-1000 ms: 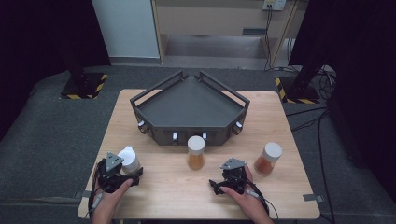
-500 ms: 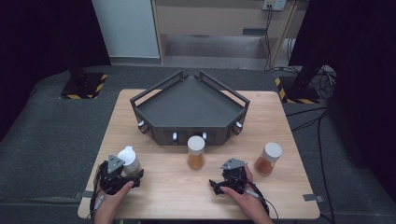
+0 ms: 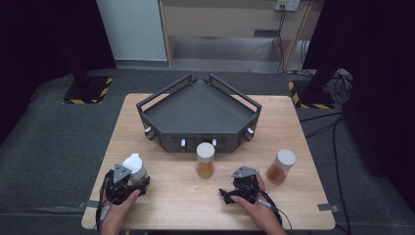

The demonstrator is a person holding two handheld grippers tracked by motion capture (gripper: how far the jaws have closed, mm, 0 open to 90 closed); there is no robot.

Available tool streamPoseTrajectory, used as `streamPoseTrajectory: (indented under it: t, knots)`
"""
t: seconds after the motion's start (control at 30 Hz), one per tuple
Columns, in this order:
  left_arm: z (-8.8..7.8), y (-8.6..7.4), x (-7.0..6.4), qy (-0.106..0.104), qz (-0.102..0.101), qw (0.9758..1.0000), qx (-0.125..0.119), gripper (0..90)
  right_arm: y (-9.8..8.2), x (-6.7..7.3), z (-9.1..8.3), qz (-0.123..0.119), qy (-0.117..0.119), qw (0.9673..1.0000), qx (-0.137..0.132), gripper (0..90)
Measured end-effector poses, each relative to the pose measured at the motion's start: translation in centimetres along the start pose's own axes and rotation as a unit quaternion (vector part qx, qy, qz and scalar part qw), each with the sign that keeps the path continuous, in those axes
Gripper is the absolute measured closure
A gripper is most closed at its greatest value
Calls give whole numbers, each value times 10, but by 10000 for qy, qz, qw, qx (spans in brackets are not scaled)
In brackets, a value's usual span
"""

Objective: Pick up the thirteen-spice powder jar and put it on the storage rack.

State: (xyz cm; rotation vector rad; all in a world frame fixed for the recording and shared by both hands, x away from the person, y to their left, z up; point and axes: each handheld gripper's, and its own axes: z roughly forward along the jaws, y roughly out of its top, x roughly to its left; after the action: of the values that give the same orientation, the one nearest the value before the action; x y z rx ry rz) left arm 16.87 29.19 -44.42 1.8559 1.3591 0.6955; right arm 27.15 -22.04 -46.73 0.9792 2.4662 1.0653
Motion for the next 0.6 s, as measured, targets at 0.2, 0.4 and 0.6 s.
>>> streamPoseTrajectory:
  t: [0.2, 0.4, 0.6]
  knots:
    - [0, -1, 0, 33, -7, 10000, -54, 289, 0, 0, 0, -1, 1, 10000, 0, 4]
    - [-4, 1, -3, 46, 27, 9999, -95, 290, 0, 0, 0, 0, 1, 10000, 0, 4]
    - [-12, 5, -3, 1, 122, 9997, -196, 290, 0, 0, 0, -1, 0, 10000, 0, 4]
